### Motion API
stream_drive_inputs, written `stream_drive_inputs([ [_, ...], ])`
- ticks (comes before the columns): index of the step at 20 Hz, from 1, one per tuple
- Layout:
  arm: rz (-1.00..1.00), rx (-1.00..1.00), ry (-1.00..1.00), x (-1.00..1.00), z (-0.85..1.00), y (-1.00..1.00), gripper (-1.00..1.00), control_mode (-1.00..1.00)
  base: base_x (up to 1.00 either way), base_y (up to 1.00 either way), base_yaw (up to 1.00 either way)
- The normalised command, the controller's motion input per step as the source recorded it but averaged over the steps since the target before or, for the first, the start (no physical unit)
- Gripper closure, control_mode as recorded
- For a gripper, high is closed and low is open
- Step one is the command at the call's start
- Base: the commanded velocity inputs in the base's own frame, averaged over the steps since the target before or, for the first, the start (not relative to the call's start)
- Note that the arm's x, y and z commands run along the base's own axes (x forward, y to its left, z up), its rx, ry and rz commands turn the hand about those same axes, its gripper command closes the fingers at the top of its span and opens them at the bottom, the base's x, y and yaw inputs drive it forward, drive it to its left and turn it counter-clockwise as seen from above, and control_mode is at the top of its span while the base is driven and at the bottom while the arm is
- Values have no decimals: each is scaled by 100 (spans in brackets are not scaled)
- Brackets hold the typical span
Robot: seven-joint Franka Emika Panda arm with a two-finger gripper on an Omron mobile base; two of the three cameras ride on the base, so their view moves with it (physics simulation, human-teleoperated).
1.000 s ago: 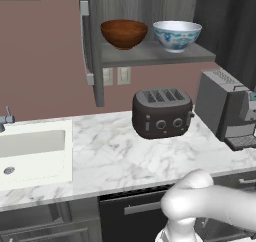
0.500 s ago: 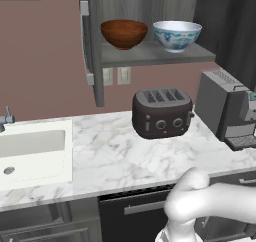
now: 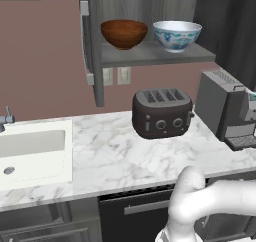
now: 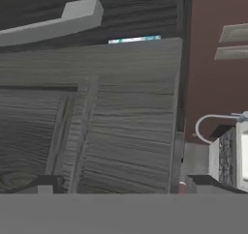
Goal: Open the cabinet. Pick the bowls from the counter and place them in the cabinet. Then close the cabinet.
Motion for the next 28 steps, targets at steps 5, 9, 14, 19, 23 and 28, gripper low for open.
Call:
stream_drive_inputs([
  [5,2,-8,-2,18,0,46,-100,-100,0,0,0],
  [9,0,-17,0,18,0,78,-100,-100,0,0,0],
  [14,0,-19,0,5,0,79,-100,-100,0,0,0],
  [19,0,-18,-5,0,0,97,-100,-100,0,0,0],
  [23,-11,-7,-13,-1,0,100,-100,-100,0,0,0],
  [28,-38,0,-17,12,-7,100,-100,-100,0,0,0],
])
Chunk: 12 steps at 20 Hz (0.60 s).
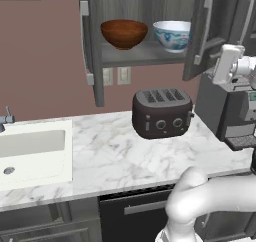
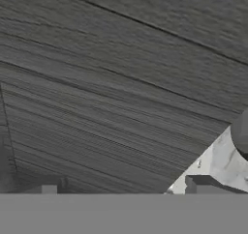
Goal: Open the cabinet. Pick the bowls from the counter and place them in the cabinet. Then close the cabinet.
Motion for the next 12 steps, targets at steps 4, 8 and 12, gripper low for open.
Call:
stream_drive_inputs([
  [4,-55,-2,-14,66,-2,93,-100,-100,0,0,0],
  [8,-63,-2,-18,55,0,79,-100,-100,0,0,0],
  [12,-72,0,-15,37,1,68,-100,-100,0,0,0],
])
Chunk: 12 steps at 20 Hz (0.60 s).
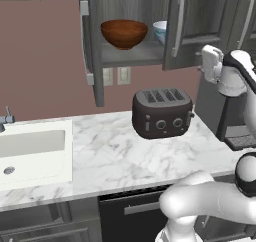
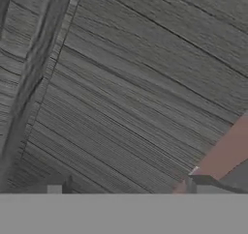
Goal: Open the cabinet. Pick the bowls from the counter and place them in the cabinet. Then close the cabinet.
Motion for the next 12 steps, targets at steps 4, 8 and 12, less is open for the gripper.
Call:
stream_drive_inputs([
  [4,-71,0,1,8,24,49,-100,-100,0,0,0],
  [8,-67,3,16,0,55,38,-100,-100,0,0,0],
  [12,-65,14,41,-24,58,17,-100,-100,0,0,0],
])
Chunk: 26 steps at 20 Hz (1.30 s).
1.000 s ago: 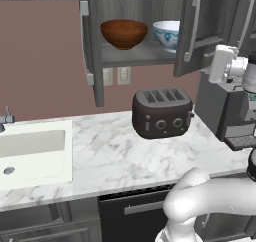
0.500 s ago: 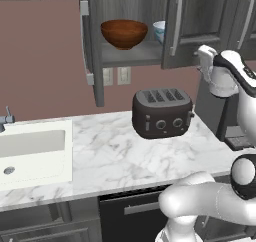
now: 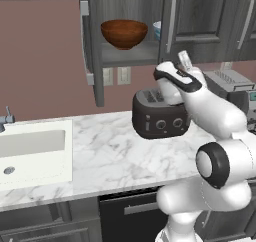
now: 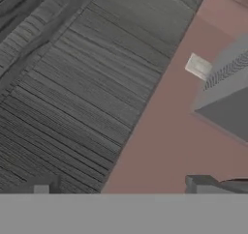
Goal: Open the cabinet. Pick the bowls from the counter and place them in the cabinet. Then close the cabinet.
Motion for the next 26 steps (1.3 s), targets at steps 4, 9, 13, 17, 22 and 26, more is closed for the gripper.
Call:
stream_drive_inputs([
  [4,-64,22,68,-24,24,0,-100,-100,0,0,0],
  [9,-62,18,81,-12,8,0,-100,-100,0,0,0],
  [13,-59,11,83,-4,18,0,-100,-100,0,0,0],
  [17,-32,2,29,-29,58,0,-100,-100,0,0,0],
  [22,3,-9,-60,-94,24,1,-100,-100,0,0,0],
  [26,5,-14,-57,-71,30,13,-100,-100,0,0,0],
])
